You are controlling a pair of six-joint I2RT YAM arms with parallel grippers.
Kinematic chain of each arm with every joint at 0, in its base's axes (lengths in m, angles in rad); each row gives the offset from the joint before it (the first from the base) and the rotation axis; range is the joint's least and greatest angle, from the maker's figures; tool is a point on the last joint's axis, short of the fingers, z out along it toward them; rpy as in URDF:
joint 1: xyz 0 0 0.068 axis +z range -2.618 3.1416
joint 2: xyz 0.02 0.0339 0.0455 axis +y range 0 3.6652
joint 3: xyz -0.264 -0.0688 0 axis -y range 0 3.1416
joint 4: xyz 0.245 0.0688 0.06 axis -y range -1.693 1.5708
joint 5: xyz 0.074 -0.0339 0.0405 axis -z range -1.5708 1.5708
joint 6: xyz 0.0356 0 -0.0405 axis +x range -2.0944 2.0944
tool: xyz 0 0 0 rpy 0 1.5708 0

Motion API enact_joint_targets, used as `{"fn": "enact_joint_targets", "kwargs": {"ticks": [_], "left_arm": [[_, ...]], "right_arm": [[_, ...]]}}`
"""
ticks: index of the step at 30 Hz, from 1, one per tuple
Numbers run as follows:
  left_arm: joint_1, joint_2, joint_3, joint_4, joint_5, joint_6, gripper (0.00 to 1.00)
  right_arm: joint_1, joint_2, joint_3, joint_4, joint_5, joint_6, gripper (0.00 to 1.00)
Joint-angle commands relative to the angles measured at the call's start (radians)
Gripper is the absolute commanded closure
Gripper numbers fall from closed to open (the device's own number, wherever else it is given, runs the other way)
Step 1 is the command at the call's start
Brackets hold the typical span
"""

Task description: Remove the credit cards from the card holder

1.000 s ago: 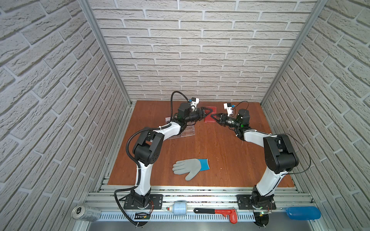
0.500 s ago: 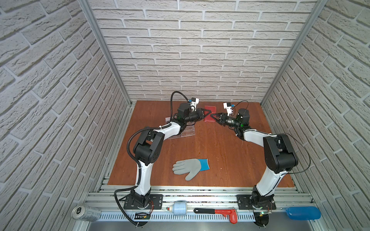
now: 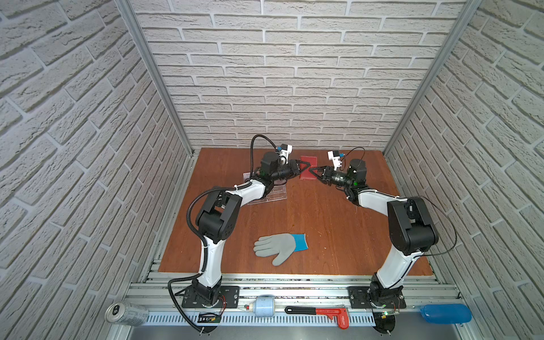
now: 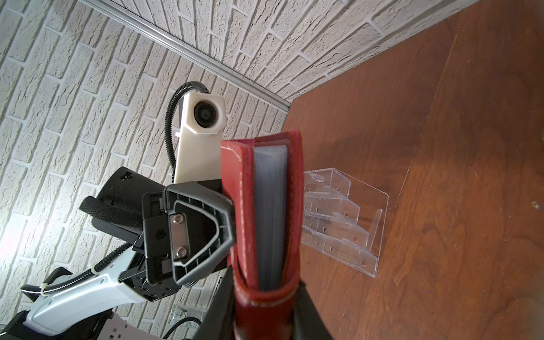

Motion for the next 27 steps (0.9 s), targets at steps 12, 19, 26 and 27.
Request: {"fn": "enact_joint_targets", "kwargs": {"ticks": [12, 19, 26, 27], "left_arm": [[0.026, -0.084, -0.034, -0.092, -0.133, 0.11, 1.0], [0.017, -0.117, -0.016, -0.244, -0.262, 0.129, 1.0], [-0.027, -0.137, 0.024, -0.345, -0.336, 0.147, 1.0], [-0.028, -0.139, 0.023, -0.347, -0.34, 0.147, 1.0]], "right_arm": [[0.016, -0.206, 0.028, -0.496, 0.255, -0.353, 0.37], [0.028, -0.272, 0.064, -0.728, 0.453, -0.466, 0.22], [0.103, -0.271, 0.107, -0.802, 0.568, -0.537, 0.2], [0.107, -0.265, 0.111, -0.802, 0.567, -0.533, 0.2]]}}
